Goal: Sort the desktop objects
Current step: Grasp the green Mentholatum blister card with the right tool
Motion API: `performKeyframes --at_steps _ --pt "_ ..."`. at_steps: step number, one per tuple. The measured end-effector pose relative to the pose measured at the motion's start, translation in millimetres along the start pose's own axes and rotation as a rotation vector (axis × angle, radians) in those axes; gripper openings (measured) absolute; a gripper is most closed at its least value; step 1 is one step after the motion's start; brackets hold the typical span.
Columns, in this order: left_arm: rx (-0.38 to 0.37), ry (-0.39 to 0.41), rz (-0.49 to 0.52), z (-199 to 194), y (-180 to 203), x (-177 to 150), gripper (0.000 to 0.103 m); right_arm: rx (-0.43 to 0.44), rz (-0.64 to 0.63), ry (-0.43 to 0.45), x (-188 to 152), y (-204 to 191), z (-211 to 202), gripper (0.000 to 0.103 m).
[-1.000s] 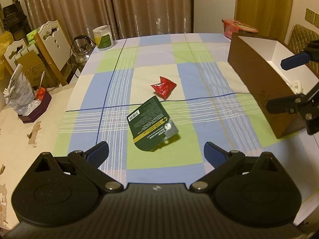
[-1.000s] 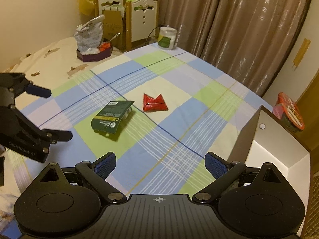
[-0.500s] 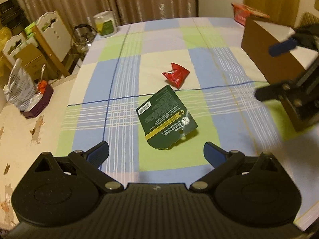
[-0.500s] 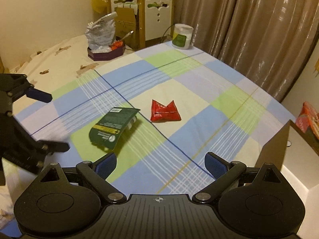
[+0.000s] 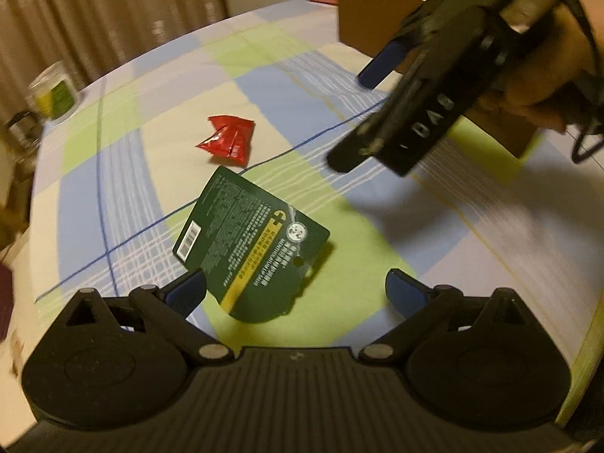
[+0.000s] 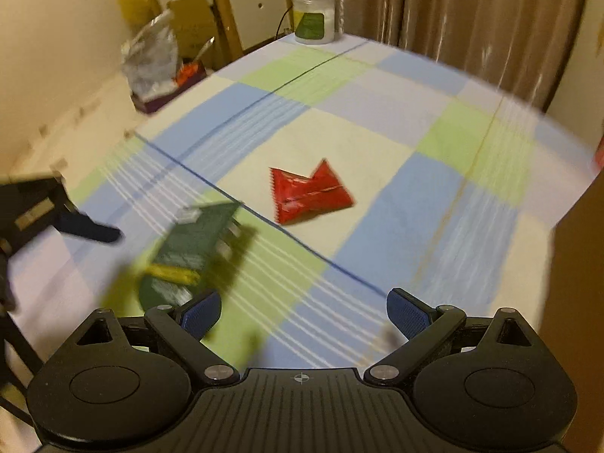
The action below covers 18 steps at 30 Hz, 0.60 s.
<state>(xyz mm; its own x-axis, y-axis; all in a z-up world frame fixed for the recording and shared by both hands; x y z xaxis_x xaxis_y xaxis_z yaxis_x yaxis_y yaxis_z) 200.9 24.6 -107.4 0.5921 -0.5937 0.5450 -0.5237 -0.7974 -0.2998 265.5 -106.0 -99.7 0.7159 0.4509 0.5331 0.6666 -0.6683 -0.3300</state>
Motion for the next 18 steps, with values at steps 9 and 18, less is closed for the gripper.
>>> performKeyframes --at_steps 9,18 --pt "-0.028 0.008 0.011 15 -43 -21 0.099 0.180 0.183 -0.018 10 -10 38 0.065" --pt "-0.018 0.000 -0.020 17 -61 -26 0.099 0.207 0.209 -0.055 16 -25 54 0.023"
Point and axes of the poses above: each gripper's, at about its wrist camera, not at the fingertips, and z roughly the way its jaws point, y to its right, x to its top, the point moved 4 cm from there along z, roughly the way its jaws point, and after that the axes turned 15 degrees about x, right-handed, at the moved point
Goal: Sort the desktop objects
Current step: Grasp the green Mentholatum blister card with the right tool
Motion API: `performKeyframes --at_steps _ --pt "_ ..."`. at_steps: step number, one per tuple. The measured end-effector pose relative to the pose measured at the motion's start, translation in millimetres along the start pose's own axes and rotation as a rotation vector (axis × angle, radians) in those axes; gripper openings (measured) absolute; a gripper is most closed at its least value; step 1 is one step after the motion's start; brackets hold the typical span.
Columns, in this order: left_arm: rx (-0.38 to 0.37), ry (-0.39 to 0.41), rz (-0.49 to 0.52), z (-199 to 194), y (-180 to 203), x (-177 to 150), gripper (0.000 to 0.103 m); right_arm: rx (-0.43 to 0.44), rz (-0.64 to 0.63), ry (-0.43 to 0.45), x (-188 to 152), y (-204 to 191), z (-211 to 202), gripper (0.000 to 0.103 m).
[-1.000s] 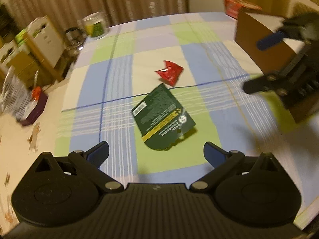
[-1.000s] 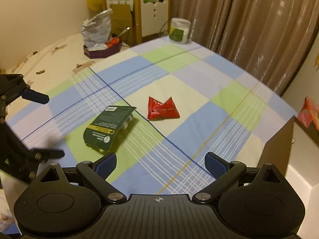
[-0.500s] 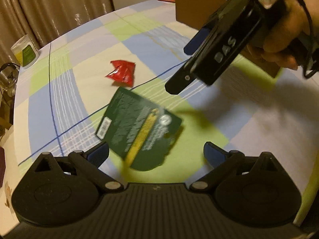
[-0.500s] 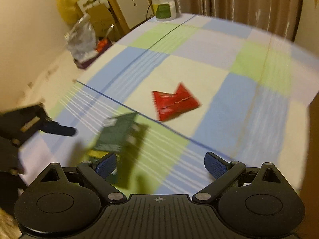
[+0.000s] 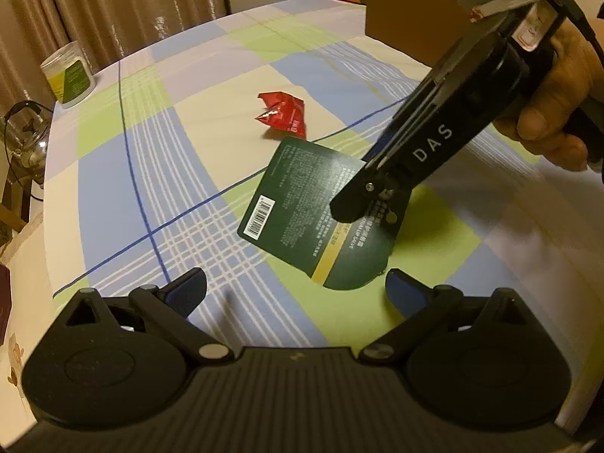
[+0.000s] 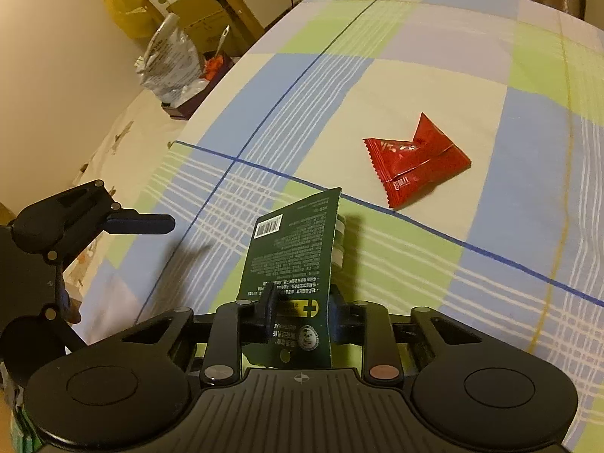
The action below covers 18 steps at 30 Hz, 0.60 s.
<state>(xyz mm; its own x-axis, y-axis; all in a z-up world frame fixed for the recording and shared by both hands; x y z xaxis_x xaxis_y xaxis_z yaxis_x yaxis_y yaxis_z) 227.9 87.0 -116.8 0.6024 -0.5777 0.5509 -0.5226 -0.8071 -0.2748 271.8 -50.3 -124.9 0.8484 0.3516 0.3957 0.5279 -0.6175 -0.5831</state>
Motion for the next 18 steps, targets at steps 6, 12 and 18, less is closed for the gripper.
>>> performKeyframes --at_steps 6,12,18 --pt "0.012 0.004 -0.035 0 -5 1 0.099 -0.028 -0.064 0.029 1 -14 -20 0.006" --pt "0.011 0.031 -0.049 -2 -6 10 0.099 -0.262 -0.360 -0.044 -8 -40 -40 0.000" --pt "0.000 0.042 -0.045 -2 0 16 0.099 -0.362 -0.553 -0.161 -38 -51 -31 0.000"
Point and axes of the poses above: each gripper's, at about its wrist camera, not at the fingertips, and z roughly the way its jaws point, y to its right, x to its top, the point moved 4 cm from there along z, roughly the way its jaws point, and after that the axes turned 15 degrees about x, right-handed, at the moved point
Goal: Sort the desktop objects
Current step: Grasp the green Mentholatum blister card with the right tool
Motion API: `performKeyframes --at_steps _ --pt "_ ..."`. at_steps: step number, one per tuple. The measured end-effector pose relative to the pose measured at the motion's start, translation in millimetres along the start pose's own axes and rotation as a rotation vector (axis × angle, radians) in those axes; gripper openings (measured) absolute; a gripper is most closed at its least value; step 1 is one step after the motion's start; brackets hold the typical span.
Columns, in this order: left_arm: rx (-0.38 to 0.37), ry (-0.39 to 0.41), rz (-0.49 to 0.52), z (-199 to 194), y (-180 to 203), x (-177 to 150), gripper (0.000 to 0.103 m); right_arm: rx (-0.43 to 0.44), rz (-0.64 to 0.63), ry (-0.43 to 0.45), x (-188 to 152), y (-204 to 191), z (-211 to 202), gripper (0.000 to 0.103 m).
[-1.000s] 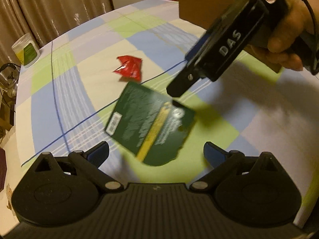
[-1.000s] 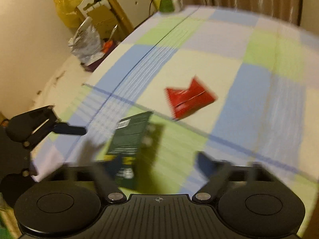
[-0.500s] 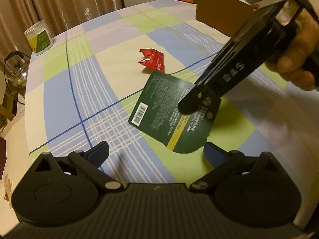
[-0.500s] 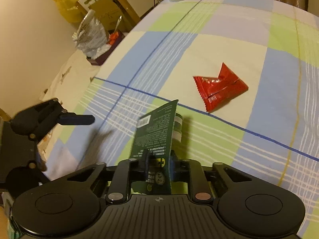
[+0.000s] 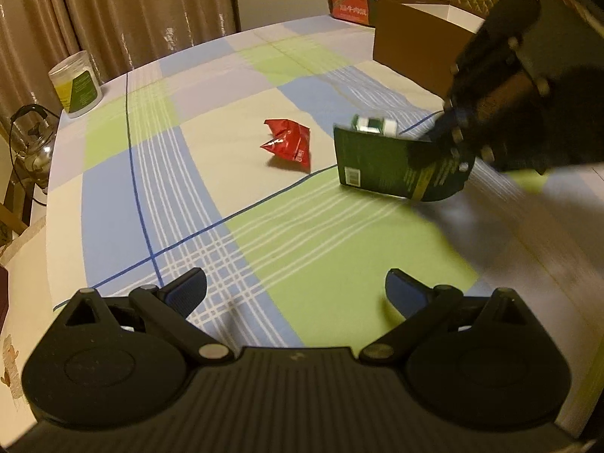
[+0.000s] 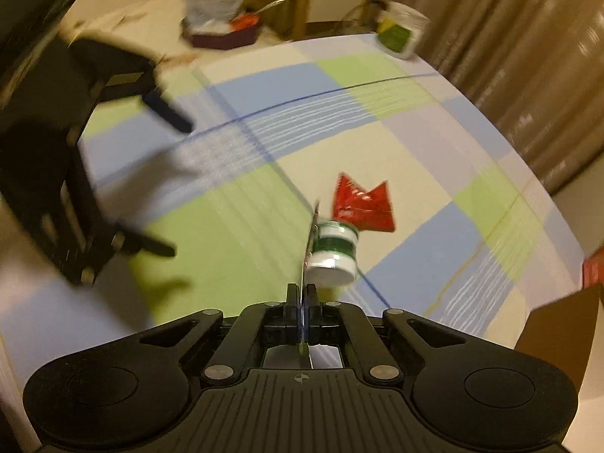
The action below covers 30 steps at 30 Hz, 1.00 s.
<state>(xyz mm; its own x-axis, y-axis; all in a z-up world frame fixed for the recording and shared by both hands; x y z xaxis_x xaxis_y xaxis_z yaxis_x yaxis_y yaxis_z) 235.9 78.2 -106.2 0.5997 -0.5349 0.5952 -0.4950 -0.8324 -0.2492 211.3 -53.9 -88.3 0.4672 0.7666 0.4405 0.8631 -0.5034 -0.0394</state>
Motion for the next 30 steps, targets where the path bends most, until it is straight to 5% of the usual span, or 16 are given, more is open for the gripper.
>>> performKeyframes --at_steps 2,5,6,7,13,27,30 --pt "-0.001 -0.003 0.002 1 2 -1 0.099 0.020 -0.004 0.001 -5 -6 2 0.002" --pt "0.002 -0.010 -0.001 1 1 -4 0.099 0.064 0.000 0.000 -12 -15 5 0.036" --pt "0.003 -0.012 -0.005 1 1 -5 0.099 0.072 -0.001 0.002 -13 -18 6 0.056" --pt "0.005 -0.015 -0.008 0 0 -6 0.099 0.083 -0.004 0.002 -15 -21 6 0.060" --pt "0.020 -0.029 -0.009 -1 -5 -13 0.099 0.137 0.087 0.013 -25 -26 11 0.060" --pt "0.048 -0.051 -0.001 0 -25 -30 0.099 0.201 0.998 0.267 -21 29 36 0.060" --pt "0.049 -0.051 -0.012 0 -33 -33 0.099 0.163 1.085 0.275 -18 27 41 0.060"
Point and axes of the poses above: each gripper's, at about its wrist camera, not at the fingertips, and z roughly the way its jaws point, y to its right, x to its top, the point moved 4 cm from there along z, roughly the way its jaws point, and after that the axes turned 15 degrees about x, right-handed, at the moved point
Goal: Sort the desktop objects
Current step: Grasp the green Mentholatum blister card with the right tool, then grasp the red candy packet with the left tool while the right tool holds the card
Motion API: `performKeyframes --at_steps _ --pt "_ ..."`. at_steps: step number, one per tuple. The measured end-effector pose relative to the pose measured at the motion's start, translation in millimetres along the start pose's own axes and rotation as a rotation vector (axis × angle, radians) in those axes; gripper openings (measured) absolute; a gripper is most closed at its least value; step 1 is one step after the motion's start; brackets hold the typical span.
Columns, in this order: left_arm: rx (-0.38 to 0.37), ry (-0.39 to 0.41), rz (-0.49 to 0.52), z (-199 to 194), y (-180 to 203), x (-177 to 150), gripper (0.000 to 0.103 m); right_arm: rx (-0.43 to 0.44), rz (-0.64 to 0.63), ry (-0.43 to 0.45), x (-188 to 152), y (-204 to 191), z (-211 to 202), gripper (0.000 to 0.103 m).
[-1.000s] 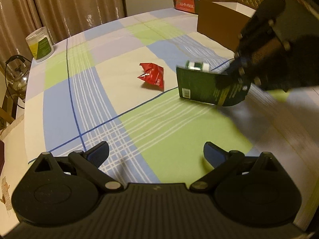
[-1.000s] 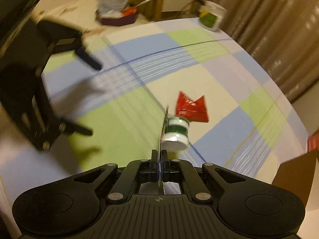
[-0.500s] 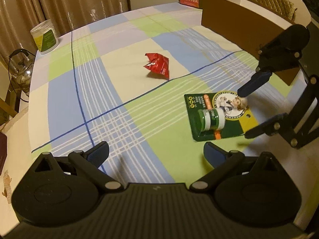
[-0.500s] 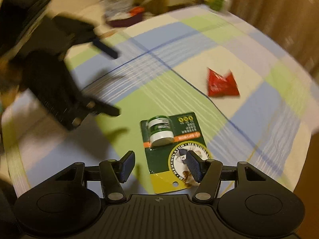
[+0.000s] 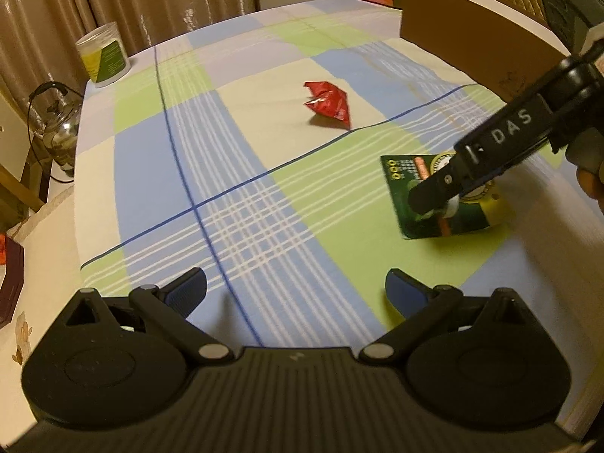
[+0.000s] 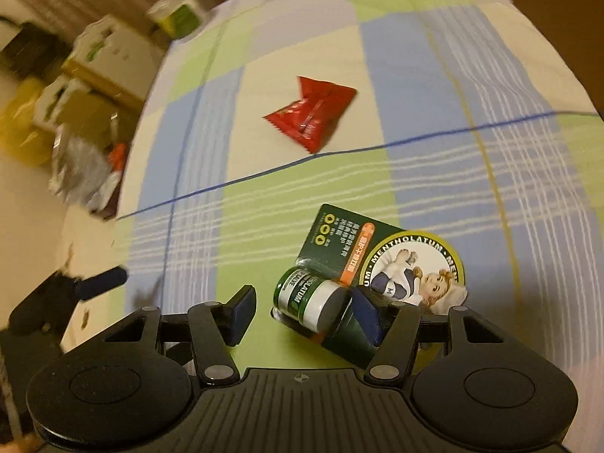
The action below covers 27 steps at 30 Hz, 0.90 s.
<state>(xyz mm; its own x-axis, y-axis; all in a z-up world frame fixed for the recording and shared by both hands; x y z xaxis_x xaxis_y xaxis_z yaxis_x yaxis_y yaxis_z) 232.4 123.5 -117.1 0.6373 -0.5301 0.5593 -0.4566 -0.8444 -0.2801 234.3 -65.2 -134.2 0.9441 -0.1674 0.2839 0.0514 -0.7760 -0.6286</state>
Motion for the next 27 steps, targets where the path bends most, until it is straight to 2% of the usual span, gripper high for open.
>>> performKeyframes --at_steps 5,6,7,11,13,16,21,27 --pt "-0.003 0.005 -0.017 0 -11 -4 0.099 -0.084 -0.048 -0.001 -1 -13 12 0.059" --pt "-0.004 0.006 -0.021 1 -12 -4 0.099 -0.101 -0.075 -0.017 -2 -15 13 0.057" --pt "-0.006 0.007 -0.024 1 -13 -4 0.099 -0.117 -0.103 -0.034 -2 -16 13 0.046" --pt "-0.016 0.016 -0.033 2 -15 -3 0.099 -0.161 -0.283 -0.121 -3 -16 10 0.042" --pt "-0.022 0.021 -0.034 3 -14 -1 0.099 -0.192 -0.414 -0.176 -5 -15 7 0.042" --pt "-0.035 0.026 -0.034 5 -12 3 0.099 -0.212 -0.528 -0.233 -11 -8 1 0.042" --pt "-0.048 0.030 -0.020 8 -3 10 0.099 -0.215 -0.483 -0.176 -14 6 -10 0.042" --pt "-0.041 0.024 0.000 12 7 19 0.099 -0.195 -0.418 -0.085 -13 4 -13 0.042"
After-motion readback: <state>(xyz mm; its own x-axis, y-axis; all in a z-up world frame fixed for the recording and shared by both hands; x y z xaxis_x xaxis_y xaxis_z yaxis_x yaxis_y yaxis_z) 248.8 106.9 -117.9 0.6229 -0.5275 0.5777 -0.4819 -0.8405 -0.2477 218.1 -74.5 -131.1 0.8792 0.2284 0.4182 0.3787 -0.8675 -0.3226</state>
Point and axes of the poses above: each gripper's, at about its wrist camera, not at the fingertips, and z roughly the way its jaws point, y to its right, x to its top, the point moved 4 cm from there along z, roughly the way its jaws point, and after that the axes turned 15 degrees about x, right-handed, at the moved point
